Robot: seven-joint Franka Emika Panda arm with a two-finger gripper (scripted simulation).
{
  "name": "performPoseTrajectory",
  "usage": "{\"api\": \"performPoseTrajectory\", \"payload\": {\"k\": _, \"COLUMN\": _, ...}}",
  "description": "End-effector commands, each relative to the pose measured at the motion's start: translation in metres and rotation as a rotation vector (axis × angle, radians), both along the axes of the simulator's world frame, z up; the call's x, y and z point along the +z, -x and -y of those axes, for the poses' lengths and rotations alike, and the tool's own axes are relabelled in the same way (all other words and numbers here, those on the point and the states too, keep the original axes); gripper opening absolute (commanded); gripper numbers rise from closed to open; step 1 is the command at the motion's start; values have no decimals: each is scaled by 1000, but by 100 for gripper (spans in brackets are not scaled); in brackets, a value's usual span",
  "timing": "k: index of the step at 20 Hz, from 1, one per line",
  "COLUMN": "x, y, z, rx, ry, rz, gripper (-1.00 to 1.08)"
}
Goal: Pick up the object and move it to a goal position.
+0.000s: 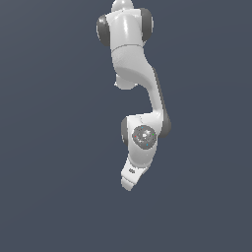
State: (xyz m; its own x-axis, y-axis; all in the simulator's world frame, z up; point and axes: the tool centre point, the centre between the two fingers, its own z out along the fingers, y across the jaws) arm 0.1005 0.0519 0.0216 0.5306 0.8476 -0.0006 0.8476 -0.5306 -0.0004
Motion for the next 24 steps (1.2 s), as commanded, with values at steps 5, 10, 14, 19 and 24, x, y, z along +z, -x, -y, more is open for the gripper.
{"api": "performPoseTrajectory", "payload": {"k": 5, "x": 2, "y": 1, "z": 0, "rx": 0, "ry": 0, "rz": 0, "gripper": -100}}
{"api": "performPoseTrajectory", "payload": {"k": 10, "x": 10, "y": 6, "z": 1, "rx": 0, "ry": 0, "rz": 0, "gripper": -100}}
{"api": "performPoseTrajectory", "payload": {"k": 14, "x": 24, "y": 13, "z": 2, "rx": 0, "ry": 0, "rz": 0, "gripper": -100}}
{"api": "performPoseTrajectory", "payload": {"k": 19, "x": 50, "y": 28, "z": 4, "rx": 0, "ry": 1, "rz": 0, "gripper": -100}}
{"api": "performPoseTrajectory", "payload": {"k": 24, "x": 88, "y": 48, "z": 7, "rx": 0, "ry": 2, "rz": 0, "gripper": -100}}
